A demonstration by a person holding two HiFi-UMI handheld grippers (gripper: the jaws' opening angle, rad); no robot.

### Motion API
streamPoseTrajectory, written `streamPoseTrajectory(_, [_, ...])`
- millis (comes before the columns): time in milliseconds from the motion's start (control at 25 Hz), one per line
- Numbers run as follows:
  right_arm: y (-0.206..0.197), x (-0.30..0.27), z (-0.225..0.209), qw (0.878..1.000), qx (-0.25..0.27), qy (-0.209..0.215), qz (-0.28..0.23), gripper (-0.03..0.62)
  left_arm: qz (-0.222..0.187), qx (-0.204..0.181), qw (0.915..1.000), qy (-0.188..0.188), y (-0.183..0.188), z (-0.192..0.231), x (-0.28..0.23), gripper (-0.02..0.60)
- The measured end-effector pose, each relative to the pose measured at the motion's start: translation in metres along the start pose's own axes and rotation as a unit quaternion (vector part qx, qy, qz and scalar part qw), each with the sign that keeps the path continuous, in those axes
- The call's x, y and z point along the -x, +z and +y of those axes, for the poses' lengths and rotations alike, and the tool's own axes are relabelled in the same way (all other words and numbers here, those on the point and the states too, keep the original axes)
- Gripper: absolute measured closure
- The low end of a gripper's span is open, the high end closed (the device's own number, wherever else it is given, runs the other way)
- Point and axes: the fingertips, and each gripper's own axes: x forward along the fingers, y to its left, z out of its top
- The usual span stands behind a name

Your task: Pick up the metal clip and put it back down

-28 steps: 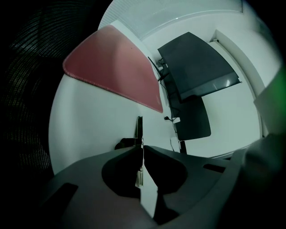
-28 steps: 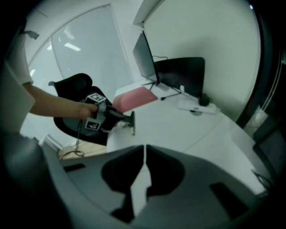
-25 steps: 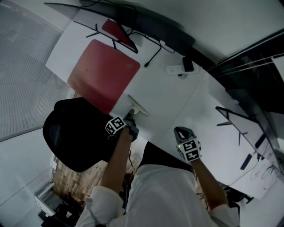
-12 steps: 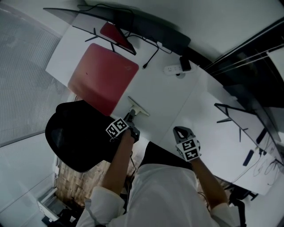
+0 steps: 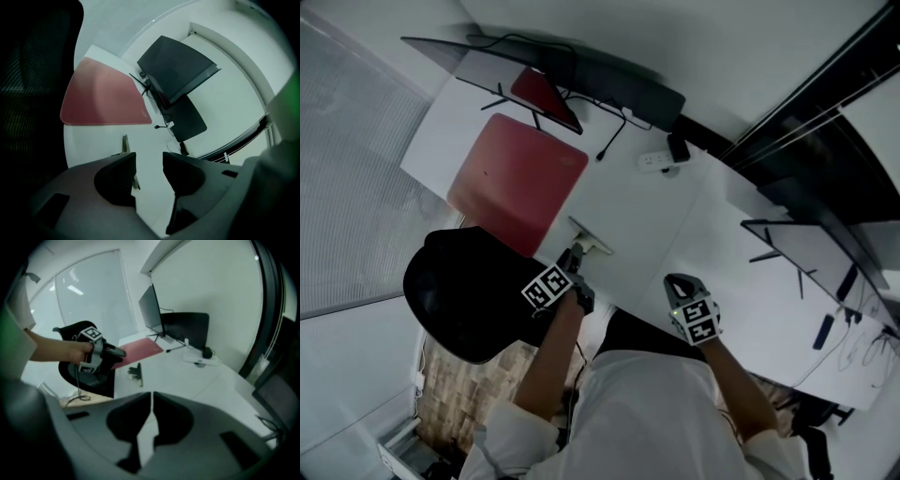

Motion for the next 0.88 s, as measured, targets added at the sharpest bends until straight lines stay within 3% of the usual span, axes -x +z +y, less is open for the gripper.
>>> streamPoseTrajectory(240, [0.011,0.021,0.0,0.999,-0.013,0.01,-0.033,0.559,-0.019,-0.021,0.9991,-0.033,-0.004,-0.026,0.028,0.418])
streamPoseTrajectory(600, [0.012,0.07,0.012,0.996,0.014,0.042,-0.079,0.559,-0.065,-0.054,0.9946,-0.059,-0.026,-0.057,0.089,0.534])
streamPoseTrajectory(880, [-0.015,0.108,0.01,0.994,0.021,0.049,-0.099,0.559,-0.089,-0.114,0.987,-0.07,-0.059,-0.078,0.141,0.549])
